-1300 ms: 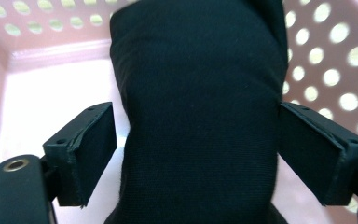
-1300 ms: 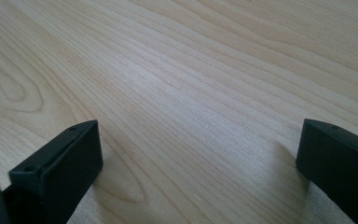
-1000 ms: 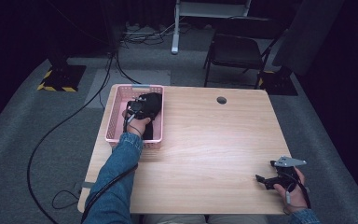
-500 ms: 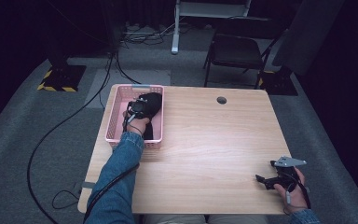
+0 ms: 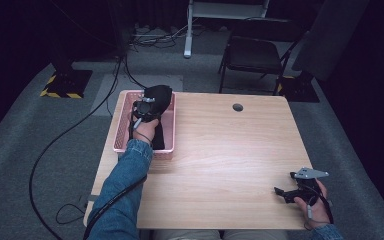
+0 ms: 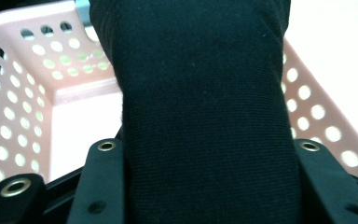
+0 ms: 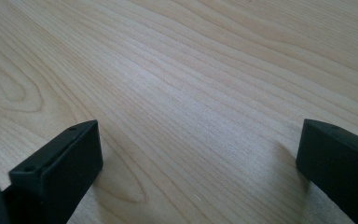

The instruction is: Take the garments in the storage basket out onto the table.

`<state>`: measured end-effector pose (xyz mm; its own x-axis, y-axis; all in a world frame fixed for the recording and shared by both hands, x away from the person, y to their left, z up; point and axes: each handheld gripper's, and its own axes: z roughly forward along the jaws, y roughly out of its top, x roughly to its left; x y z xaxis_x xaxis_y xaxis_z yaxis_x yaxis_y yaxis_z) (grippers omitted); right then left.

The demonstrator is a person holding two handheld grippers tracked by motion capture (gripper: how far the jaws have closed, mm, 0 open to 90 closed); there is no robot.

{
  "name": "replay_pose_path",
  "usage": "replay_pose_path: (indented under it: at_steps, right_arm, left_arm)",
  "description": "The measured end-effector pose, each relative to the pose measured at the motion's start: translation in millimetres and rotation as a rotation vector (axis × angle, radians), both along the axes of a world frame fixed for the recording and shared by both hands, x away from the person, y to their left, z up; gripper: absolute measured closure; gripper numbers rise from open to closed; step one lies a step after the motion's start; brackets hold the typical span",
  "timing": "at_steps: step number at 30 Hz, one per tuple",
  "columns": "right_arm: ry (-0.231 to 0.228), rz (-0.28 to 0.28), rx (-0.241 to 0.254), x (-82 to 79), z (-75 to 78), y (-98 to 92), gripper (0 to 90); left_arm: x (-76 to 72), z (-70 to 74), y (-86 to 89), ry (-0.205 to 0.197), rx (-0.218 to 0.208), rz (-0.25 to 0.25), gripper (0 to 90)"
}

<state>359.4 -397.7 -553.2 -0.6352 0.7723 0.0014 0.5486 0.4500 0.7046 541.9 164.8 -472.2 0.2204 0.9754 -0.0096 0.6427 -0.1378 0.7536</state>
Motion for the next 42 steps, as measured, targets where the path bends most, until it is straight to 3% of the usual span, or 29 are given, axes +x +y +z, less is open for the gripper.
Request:
replay_pose_path:
  at_steps: [3, 7, 16, 26, 42]
  right_arm:
    - [0.0, 0.0, 0.0, 0.0, 0.0, 0.0, 0.2]
    - [-0.001, 0.001, 0.0, 0.0, 0.0, -0.1, 0.2]
    - [0.0, 0.001, 0.0, 0.0, 0.0, -0.1, 0.2]
    - [0.0, 0.001, 0.0, 0.0, 0.0, 0.0, 0.2]
    - [-0.001, 0.001, -0.001, 0.0, 0.0, -0.1, 0.2]
  left_arm:
    - [-1.8, 3.6, -1.1, -0.018, -0.009, 0.0, 51.0]
    - [-4.7, 10.9, -3.2, -0.08, -0.016, 0.004, 50.9]
    - [-8.2, 24.8, -10.9, -0.121, -0.026, -0.01, 50.6]
    - [-11.8, 39.5, -21.3, -0.174, -0.068, -0.039, 50.4]
    - [-18.2, 46.6, -31.4, -0.232, -0.096, -0.06, 50.0]
